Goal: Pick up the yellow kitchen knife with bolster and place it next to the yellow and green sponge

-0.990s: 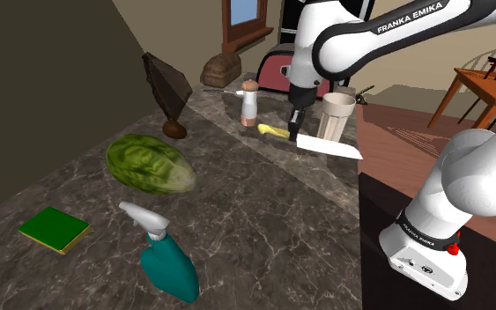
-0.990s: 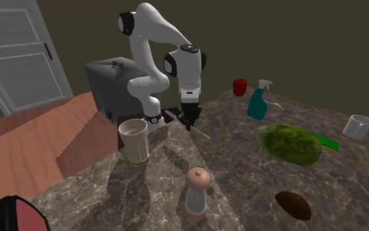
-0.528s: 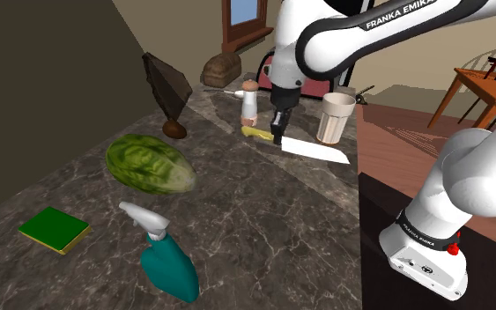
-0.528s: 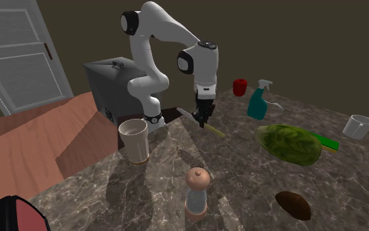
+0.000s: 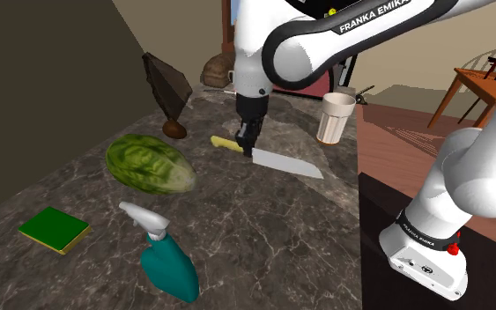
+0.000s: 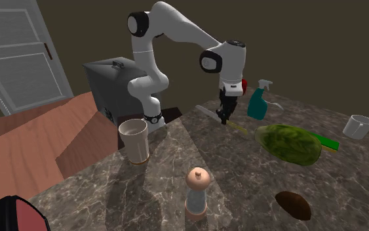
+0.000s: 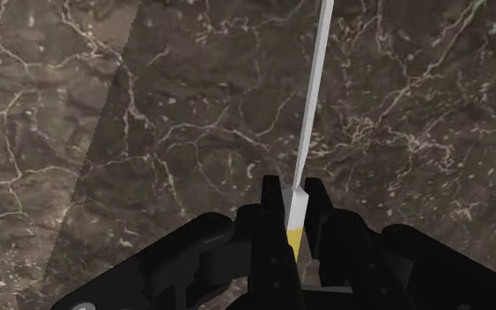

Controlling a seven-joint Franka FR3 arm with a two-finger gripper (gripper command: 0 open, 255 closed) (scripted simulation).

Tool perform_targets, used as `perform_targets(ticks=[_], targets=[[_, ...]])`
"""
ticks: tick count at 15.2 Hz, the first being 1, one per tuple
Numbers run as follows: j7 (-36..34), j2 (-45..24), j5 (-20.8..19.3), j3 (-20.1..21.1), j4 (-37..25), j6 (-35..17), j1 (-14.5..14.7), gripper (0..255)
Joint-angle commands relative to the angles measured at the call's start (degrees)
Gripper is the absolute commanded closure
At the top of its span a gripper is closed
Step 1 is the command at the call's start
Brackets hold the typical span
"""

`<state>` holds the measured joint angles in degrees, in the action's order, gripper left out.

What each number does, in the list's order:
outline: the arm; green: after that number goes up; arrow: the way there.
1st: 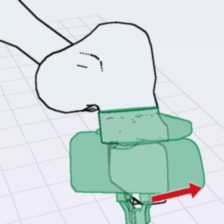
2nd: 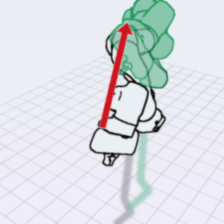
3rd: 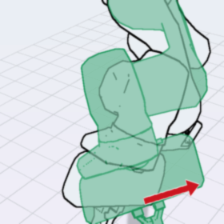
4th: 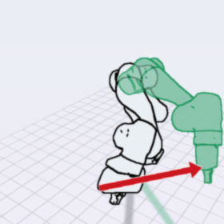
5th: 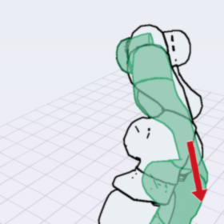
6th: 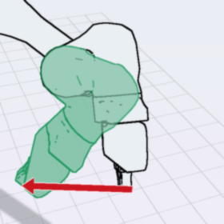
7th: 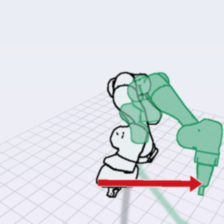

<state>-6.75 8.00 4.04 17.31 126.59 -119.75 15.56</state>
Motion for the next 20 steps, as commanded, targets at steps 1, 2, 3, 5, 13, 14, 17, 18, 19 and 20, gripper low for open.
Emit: perform_targets(ticks=[1,2,3,5,13,14,17,18,19,20], targets=[[-3.09,-3.37,-0.98,1.55,-3.59,0.23,0.83,255],[-4.56,-5.01,-1.58,2.23,-5.42,0.46,1.29,255],[-6.03,-6.69,-2.23,2.87,-7.31,0.73,1.79,255],[-8.95,-10.17,-3.7,4.02,-11.31,1.43,2.88,255],[-19.59,-25.69,-10.68,6.49,-30.78,6.64,9.39,255],[-20.7,-27.83,-11.56,6.55,-33.72,7.61,10.49,255],[-23.6,-34.63,-14.12,6.48,-43.53,11.08,14.12,255],[-24.41,-37.07,-14.93,6.35,-47.23,12.46,15.49,255],[-25.12,-39.63,-15.72,6.18,-51.22,13.97,16.93,255],[-25.72,-42.22,-16.45,5.97,-55.36,15.58,18.39,255]])
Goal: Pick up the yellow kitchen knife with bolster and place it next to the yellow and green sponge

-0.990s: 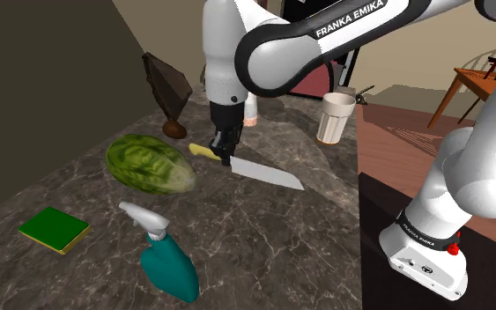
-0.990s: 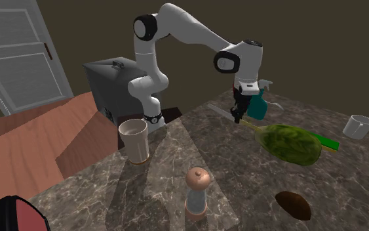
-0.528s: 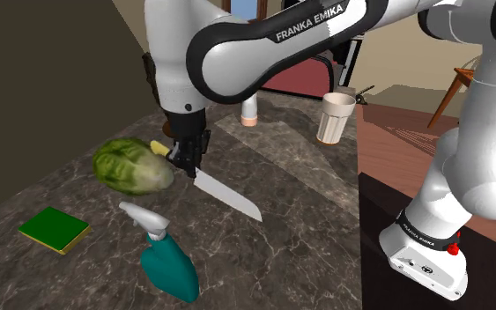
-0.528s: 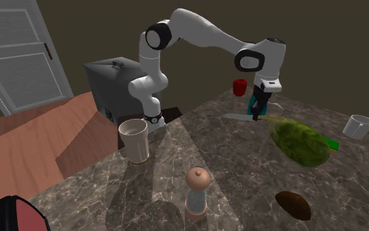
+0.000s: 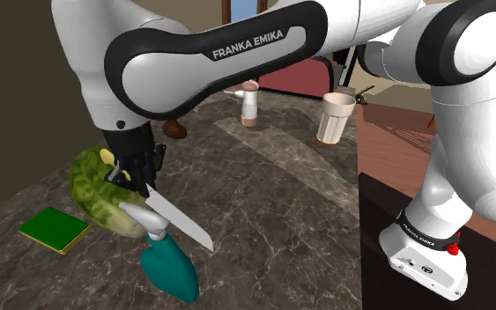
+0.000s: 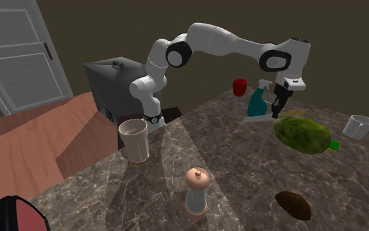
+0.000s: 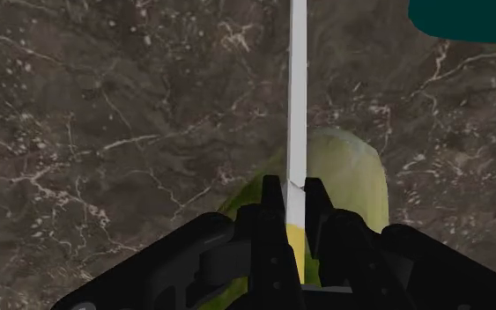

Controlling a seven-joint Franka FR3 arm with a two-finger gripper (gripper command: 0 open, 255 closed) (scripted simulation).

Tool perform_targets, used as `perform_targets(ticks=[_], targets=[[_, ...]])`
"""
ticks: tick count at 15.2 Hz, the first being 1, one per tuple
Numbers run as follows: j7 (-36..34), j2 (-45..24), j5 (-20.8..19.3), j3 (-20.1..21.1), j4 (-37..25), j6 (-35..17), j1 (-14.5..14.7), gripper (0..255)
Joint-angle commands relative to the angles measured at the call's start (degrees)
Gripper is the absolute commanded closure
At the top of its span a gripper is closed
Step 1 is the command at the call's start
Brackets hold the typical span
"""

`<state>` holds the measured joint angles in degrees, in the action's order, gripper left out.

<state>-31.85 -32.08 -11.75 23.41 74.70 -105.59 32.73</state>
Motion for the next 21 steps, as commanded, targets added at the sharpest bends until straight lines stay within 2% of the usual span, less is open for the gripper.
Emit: perform_targets(ticks=[1,12,21], targets=[[-0.65,-2.19,-0.67,-0.22,-2.79,0.68,1.18,255],[-1.28,-3.74,-1.44,-0.76,3.33,-6.83,0.76,255],[-1.2,-5.44,-1.11,-2.99,6.28,-11.78,2.01,255]])
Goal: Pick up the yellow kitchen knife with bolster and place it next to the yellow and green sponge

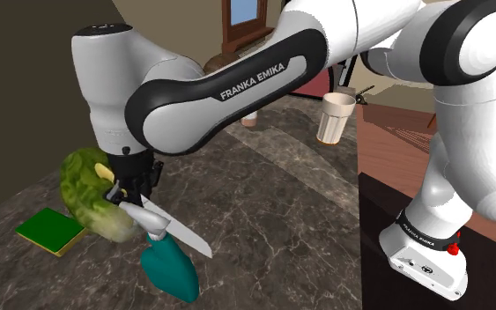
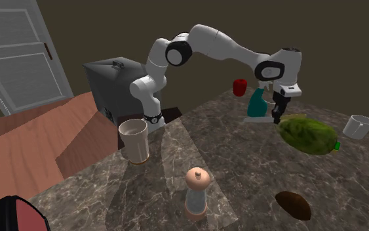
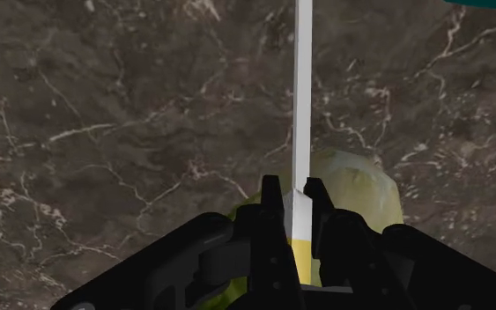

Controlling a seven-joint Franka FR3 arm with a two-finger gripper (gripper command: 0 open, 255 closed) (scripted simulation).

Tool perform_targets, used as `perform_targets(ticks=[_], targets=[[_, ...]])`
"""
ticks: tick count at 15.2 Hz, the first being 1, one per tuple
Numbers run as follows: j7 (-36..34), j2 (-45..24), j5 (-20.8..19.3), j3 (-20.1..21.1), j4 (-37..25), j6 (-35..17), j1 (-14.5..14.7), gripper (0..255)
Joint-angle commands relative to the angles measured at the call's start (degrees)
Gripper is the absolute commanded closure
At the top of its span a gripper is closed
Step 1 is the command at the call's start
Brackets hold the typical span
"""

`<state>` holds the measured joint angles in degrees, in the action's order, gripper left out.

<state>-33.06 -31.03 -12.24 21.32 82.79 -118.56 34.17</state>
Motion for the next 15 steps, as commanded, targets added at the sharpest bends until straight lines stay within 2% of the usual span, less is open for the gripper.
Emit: perform_targets(ticks=[1,7,8,12,13,15], targets=[[0.04,-6.48,-0.56,-0.99,-1.81,1.18,0.64,255],[0.34,-6.34,0.03,-1.81,-1.78,1.1,1.25,255],[0.18,-6.71,-0.12,-1.88,-1.45,0.44,1.34,0],[1.79,-3.73,0.84,-1.67,1.14,0.7,-0.57,0],[0.35,-6.34,0.05,-1.84,-1.78,1.1,1.27,0],[0.69,-4.86,0.59,-1.52,-3.33,4.06,1.17,0]])
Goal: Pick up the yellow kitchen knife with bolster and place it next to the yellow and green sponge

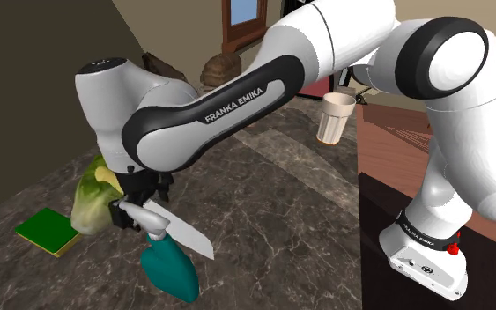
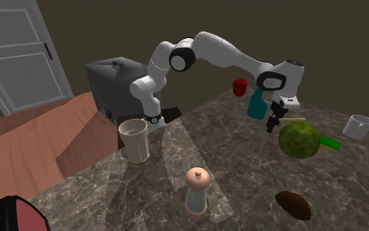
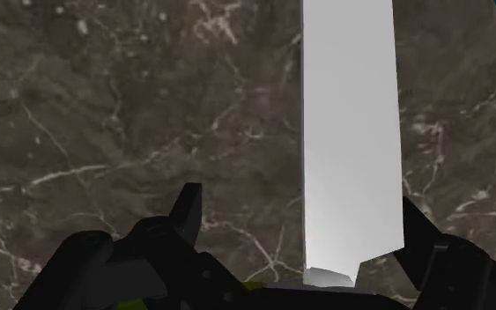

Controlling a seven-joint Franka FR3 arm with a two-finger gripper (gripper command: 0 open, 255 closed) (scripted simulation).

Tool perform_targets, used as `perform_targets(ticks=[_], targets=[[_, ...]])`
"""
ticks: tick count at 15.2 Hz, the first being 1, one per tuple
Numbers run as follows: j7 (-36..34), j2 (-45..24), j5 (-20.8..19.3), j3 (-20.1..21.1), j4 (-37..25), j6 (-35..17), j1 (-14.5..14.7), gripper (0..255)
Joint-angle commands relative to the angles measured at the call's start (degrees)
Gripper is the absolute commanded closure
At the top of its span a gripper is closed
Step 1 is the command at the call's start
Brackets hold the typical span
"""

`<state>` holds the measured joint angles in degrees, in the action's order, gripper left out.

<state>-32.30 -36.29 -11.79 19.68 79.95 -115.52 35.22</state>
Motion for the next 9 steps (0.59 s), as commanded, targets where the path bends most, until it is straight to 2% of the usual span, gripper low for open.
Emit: perform_targets(ticks=[1,2,9], targets=[[0.09,1.03,0.37,0.27,-1.42,2.55,0.09,0],[0.21,1.49,0.54,0.37,-2.24,3.79,0.09,0],[0.21,1.49,0.55,0.37,-2.24,3.79,0.09,0]])
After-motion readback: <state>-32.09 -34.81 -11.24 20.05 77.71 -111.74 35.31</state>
